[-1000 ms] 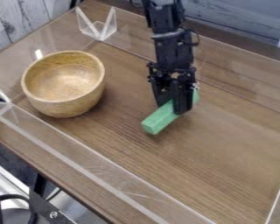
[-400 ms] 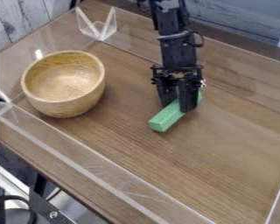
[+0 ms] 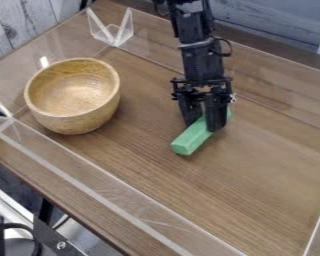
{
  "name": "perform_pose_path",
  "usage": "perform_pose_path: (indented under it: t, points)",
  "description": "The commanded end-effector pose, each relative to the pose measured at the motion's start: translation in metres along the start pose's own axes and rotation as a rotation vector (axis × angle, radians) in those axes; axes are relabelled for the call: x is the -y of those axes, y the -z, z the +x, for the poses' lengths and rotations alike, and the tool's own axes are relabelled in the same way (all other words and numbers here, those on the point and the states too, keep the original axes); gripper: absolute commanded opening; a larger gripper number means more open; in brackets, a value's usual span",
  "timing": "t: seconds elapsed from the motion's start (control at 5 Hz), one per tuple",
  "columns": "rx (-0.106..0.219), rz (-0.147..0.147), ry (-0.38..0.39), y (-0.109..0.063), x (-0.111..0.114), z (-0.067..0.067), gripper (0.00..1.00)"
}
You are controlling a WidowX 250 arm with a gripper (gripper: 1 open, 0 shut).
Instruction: Remove the green block from inside the brown bowl and put it on the table
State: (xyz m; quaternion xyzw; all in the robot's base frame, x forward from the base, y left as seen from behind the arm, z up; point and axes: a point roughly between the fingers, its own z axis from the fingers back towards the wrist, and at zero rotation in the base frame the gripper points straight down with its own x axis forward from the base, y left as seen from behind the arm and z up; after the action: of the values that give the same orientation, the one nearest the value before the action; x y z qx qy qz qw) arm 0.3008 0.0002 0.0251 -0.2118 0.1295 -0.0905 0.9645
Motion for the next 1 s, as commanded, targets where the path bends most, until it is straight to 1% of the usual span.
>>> perform_pose_path:
  t: [0.0, 0.4, 0.6, 0.8]
  points:
    - [0.046, 0.004, 0.046, -0.011, 0.007, -0.002, 0.00]
    - [0.043, -0.003, -0.017, -0.020, 0.010, -0.009, 0.00]
    - [0.044, 0.004, -0.011, -0.023, 0.009, -0.019, 1.00]
    - [0.050, 0.011, -0.002, -0.027, 0.009, -0.029, 1.00]
